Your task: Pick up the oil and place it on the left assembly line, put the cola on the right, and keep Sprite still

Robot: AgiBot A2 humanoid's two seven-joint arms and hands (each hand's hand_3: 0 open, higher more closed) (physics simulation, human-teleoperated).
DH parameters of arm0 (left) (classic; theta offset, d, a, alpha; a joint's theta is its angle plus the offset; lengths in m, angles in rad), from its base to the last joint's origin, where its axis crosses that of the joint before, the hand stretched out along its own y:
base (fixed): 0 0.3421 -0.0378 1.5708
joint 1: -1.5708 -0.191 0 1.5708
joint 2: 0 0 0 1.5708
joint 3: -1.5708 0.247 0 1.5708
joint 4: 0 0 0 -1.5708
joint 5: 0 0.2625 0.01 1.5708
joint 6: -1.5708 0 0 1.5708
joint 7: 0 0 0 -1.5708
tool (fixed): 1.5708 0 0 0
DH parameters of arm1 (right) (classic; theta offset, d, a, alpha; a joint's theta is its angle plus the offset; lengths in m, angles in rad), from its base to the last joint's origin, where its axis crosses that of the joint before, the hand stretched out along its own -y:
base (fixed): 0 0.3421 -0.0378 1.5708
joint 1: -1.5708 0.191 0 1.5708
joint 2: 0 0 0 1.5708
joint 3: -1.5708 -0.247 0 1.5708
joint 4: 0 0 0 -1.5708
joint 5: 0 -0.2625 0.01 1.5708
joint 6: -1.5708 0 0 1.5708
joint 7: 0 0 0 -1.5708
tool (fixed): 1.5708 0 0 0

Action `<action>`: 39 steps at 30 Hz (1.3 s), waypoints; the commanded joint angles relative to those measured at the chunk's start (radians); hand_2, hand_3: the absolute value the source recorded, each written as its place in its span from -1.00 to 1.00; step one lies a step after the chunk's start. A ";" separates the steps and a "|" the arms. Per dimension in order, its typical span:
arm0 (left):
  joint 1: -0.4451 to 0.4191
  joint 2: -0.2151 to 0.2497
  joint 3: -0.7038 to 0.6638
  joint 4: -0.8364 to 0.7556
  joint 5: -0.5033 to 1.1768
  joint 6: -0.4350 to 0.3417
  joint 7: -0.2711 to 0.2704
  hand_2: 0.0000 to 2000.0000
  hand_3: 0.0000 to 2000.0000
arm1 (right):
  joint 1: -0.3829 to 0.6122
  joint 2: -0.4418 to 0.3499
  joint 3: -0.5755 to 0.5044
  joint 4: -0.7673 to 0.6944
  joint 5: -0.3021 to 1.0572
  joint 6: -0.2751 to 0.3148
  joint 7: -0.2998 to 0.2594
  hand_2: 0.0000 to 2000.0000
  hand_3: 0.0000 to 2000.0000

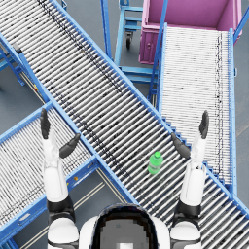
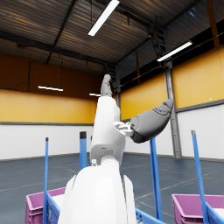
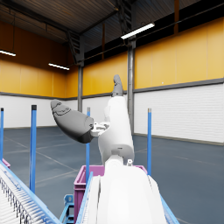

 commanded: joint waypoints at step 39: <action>0.016 0.009 -0.012 -0.005 0.000 0.000 0.000 -1.00 -1.00 | 0.022 -0.009 0.006 -0.020 0.000 0.000 0.000 -1.00 -1.00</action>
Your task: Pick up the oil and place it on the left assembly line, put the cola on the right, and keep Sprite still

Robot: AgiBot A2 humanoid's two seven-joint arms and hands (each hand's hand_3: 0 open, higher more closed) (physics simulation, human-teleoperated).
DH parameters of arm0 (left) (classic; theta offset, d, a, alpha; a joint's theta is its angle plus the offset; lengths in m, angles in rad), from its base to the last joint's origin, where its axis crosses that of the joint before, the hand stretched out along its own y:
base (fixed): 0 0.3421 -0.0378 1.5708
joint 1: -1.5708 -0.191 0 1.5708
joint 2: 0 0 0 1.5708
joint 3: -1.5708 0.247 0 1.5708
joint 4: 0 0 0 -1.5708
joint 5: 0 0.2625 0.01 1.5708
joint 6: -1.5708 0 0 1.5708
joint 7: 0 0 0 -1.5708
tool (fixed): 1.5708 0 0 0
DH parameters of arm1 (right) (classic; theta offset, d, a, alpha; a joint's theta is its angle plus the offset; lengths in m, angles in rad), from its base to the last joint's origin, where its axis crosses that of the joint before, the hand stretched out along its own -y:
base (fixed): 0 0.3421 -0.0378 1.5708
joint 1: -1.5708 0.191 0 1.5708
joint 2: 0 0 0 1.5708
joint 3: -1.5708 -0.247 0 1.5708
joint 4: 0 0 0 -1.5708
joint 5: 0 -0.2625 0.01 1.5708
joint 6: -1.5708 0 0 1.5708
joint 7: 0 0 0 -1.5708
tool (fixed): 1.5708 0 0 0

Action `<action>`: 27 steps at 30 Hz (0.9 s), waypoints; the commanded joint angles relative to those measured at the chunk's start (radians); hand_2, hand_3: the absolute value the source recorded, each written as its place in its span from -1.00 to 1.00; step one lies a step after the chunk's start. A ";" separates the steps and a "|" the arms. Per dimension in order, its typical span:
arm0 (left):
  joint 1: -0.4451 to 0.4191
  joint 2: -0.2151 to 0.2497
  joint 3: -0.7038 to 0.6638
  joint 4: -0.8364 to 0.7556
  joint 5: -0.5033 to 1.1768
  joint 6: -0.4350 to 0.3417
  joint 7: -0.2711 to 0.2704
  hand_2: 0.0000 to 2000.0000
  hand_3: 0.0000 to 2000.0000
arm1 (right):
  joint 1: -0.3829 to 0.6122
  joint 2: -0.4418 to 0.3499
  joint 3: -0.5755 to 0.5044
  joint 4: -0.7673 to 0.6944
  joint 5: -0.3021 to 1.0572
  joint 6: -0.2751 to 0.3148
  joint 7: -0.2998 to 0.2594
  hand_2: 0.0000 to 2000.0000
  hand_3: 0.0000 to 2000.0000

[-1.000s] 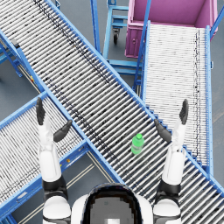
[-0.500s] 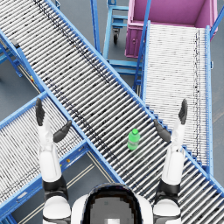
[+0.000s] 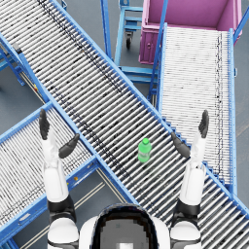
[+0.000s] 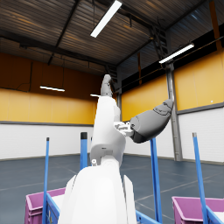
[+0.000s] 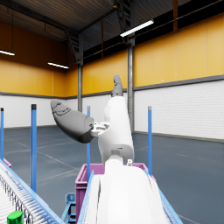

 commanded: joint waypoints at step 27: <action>0.014 0.005 0.004 0.002 0.000 0.000 0.000 -1.00 -1.00 | 0.020 -0.003 -0.004 -0.001 0.000 0.000 0.000 -1.00 -1.00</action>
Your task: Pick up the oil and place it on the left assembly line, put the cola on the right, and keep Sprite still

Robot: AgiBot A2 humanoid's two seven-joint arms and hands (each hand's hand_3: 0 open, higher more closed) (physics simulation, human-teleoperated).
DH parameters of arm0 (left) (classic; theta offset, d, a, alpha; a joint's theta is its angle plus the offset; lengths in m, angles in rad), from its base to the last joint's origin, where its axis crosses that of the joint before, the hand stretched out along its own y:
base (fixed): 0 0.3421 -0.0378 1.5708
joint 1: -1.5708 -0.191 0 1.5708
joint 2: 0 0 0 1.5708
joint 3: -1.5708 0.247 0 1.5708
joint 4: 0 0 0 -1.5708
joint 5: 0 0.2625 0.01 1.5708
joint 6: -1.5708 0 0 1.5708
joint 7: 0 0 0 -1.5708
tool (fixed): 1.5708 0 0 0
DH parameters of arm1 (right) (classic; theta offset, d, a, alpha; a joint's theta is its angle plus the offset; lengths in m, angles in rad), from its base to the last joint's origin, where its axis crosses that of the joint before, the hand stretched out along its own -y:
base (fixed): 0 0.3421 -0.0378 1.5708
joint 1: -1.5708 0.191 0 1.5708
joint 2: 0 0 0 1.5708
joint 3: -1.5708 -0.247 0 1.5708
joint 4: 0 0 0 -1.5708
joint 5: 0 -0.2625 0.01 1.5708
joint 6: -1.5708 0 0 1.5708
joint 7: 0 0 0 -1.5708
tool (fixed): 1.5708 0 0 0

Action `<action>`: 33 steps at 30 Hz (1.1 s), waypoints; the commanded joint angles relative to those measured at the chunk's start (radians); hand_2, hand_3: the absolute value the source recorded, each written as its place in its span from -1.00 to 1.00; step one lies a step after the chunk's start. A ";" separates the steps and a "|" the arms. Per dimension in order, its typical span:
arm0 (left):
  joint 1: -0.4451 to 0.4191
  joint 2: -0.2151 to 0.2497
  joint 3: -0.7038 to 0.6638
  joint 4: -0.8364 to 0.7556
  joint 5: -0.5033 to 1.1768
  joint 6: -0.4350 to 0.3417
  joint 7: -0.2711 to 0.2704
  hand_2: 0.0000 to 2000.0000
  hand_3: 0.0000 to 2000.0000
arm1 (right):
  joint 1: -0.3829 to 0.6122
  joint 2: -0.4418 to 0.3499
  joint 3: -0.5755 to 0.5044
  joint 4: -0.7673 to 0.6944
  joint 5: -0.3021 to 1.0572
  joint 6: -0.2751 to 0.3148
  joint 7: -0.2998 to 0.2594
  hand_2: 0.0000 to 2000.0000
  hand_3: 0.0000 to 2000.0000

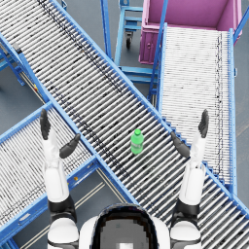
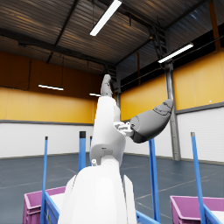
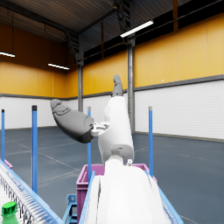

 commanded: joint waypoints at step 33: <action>0.001 0.008 0.003 -0.003 0.000 0.000 0.000 -1.00 -1.00 | 0.008 -0.007 0.000 -0.005 0.000 0.000 0.000 -1.00 -1.00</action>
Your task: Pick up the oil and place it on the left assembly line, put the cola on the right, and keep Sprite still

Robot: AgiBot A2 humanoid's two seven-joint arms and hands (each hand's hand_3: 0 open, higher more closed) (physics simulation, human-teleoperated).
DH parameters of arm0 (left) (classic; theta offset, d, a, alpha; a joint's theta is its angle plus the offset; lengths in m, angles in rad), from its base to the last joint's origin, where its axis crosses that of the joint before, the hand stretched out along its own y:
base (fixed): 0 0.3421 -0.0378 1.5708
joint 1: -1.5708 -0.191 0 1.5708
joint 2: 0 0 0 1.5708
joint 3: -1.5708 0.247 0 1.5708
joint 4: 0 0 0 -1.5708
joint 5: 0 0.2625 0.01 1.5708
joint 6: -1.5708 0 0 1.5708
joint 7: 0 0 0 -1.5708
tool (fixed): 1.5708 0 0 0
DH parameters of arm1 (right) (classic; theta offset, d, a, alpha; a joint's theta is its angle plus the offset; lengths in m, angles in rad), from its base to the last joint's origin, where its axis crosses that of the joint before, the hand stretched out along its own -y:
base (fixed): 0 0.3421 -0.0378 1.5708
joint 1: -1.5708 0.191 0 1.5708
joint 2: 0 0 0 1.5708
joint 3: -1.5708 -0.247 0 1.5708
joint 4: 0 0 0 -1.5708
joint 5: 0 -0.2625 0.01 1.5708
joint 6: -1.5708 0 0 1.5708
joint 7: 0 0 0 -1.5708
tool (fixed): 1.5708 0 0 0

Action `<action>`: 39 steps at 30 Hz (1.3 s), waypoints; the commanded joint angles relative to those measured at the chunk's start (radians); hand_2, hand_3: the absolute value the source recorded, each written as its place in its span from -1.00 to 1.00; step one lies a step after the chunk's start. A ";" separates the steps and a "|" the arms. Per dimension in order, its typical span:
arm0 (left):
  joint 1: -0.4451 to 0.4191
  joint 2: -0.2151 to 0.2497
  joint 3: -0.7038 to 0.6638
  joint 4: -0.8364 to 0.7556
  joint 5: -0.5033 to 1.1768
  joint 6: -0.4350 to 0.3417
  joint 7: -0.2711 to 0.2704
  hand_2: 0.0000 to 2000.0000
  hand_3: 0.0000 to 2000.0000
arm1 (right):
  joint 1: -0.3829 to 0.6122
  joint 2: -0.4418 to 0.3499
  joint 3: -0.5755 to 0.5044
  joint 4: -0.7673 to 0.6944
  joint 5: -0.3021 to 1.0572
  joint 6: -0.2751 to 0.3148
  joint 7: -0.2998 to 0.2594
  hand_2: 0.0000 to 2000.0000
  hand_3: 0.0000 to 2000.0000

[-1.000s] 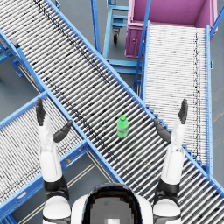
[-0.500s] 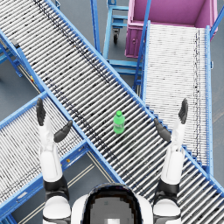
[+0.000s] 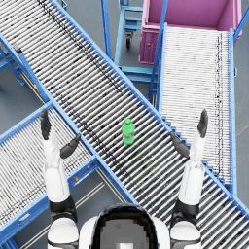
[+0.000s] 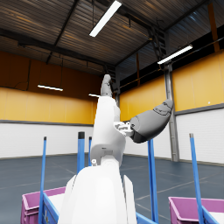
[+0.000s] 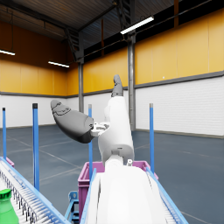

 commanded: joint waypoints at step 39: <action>-0.142 -0.089 0.176 0.061 -0.238 0.057 0.057 -1.00 -1.00 | -0.070 0.102 0.203 -0.017 -0.238 0.056 -0.057 -1.00 -1.00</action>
